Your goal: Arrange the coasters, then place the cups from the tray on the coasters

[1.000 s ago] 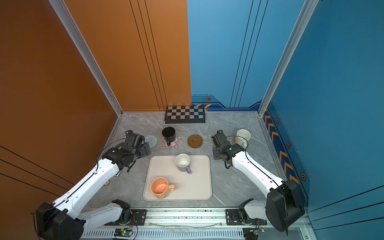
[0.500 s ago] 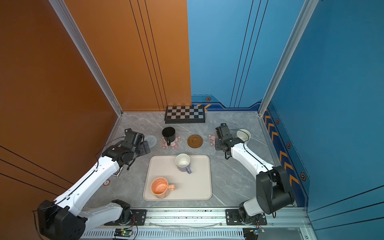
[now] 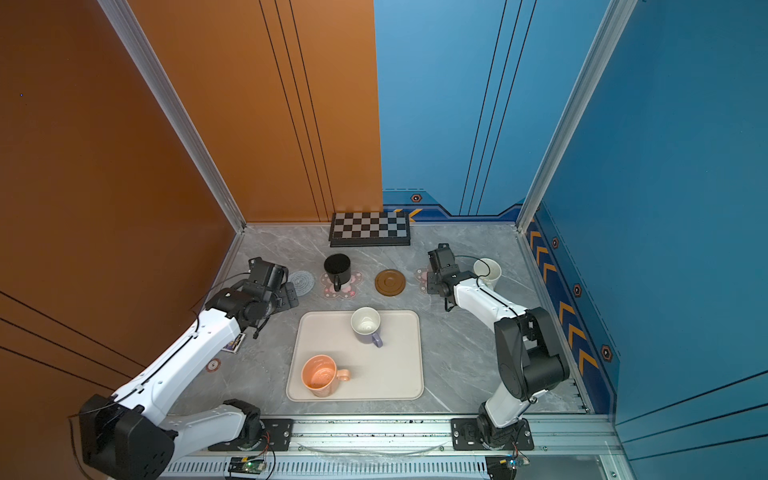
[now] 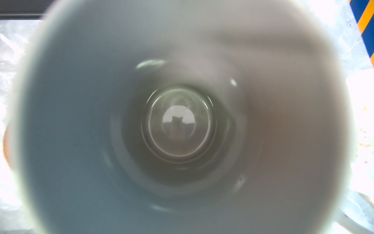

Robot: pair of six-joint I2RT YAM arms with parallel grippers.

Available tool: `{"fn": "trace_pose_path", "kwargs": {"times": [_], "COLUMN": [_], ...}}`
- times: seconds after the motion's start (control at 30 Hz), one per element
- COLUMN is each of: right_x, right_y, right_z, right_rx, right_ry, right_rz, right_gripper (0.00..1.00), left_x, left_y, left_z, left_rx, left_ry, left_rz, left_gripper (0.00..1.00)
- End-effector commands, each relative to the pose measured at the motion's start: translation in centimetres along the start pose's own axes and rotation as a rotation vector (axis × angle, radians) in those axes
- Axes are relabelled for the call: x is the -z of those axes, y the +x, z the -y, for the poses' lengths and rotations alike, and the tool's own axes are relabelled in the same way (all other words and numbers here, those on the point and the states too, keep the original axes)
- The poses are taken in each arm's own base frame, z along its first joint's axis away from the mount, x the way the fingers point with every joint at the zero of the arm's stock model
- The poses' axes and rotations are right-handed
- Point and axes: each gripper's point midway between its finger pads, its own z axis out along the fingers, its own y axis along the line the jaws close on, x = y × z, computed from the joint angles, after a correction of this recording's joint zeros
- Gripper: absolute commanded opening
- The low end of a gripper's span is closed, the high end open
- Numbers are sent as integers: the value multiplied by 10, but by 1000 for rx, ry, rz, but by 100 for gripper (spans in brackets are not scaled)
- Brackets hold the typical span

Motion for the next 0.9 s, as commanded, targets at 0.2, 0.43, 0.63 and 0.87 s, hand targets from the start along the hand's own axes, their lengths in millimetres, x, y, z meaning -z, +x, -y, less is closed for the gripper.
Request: {"fn": "trace_pose_path", "kwargs": {"times": [0.2, 0.43, 0.63, 0.87], "right_x": [0, -11, -13, -17], "right_y": [-51, -49, -46, -42], "right_z": [-1, 4, 4, 2], "right_rx": [-18, -27, -41, -48], "right_ry": [18, 27, 19, 9], "right_rz": [150, 137, 128, 121], "right_gripper": [0, 0, 0, 0], "left_x": [-2, -4, -7, -9], "left_y": [0, -1, -2, -1], "left_z": [-10, -9, -7, -6], "left_rx": [1, 4, 5, 1], "left_ry": [-44, -48, -50, -52], "left_rz": [-12, -15, -22, -31], "left_gripper": [98, 98, 98, 98]}}
